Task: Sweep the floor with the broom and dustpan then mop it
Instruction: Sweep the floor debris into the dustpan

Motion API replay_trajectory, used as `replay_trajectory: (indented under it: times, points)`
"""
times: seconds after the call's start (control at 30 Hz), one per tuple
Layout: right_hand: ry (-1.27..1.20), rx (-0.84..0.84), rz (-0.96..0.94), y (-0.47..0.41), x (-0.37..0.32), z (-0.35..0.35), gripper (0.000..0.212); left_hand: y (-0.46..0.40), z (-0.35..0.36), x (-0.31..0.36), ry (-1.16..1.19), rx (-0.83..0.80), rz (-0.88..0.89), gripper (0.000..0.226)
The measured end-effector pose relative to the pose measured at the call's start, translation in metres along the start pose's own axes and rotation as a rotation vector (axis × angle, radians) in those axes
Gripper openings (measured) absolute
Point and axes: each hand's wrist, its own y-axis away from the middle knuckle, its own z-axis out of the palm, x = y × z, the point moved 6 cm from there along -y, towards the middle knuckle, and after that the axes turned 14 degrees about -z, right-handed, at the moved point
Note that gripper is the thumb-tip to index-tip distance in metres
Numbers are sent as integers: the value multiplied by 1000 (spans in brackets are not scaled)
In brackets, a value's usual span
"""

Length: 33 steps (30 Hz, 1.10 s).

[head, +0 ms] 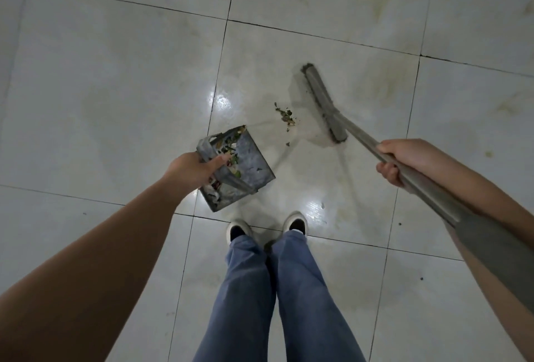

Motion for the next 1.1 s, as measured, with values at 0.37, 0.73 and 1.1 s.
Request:
replay_trajectory:
  times: [0.37,0.73,1.1]
  points:
    - [-66,-28,119,-28,4,13,30,-1,-16,-1,74,-155,130,17]
    - [15,-24,83,-42,3,21,27,-4,-14,-24,25,-82,47,47]
    - [279,-234,34,-2,68,104,23,-3,-11,-9,139,-113,34,42]
